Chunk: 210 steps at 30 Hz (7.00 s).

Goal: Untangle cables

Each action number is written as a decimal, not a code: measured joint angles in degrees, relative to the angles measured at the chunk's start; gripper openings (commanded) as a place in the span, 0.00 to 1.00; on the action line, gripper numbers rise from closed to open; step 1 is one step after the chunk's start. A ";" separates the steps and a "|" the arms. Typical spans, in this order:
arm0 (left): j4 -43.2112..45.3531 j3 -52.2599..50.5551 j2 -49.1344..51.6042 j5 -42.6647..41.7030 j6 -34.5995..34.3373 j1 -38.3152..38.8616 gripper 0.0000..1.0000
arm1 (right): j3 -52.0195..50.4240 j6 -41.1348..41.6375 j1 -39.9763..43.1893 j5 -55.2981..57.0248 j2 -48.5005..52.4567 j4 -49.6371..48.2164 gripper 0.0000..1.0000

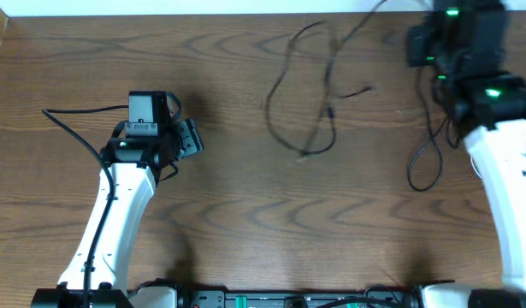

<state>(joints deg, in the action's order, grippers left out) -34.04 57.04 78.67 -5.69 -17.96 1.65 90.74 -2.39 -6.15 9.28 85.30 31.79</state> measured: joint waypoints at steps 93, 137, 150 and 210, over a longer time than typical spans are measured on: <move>-1.66 0.00 0.00 0.00 0.00 0.00 0.70 | -40.72 38.97 23.10 -15.82 9.05 -2.82 0.64; -1.79 0.00 0.00 0.00 0.00 0.00 0.70 | -21.09 29.20 52.17 -5.68 2.73 -16.37 0.47; -1.95 0.00 0.00 0.00 0.00 0.00 0.70 | -13.84 18.99 50.51 -35.47 6.32 -14.45 0.99; -2.97 0.00 0.00 0.00 0.00 0.00 0.70 | 40.22 2.75 -10.58 -4.72 57.37 30.53 0.99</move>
<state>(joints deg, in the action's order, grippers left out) -37.01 57.04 78.67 -5.69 -17.96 1.65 130.96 0.36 -16.73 4.56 142.67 62.33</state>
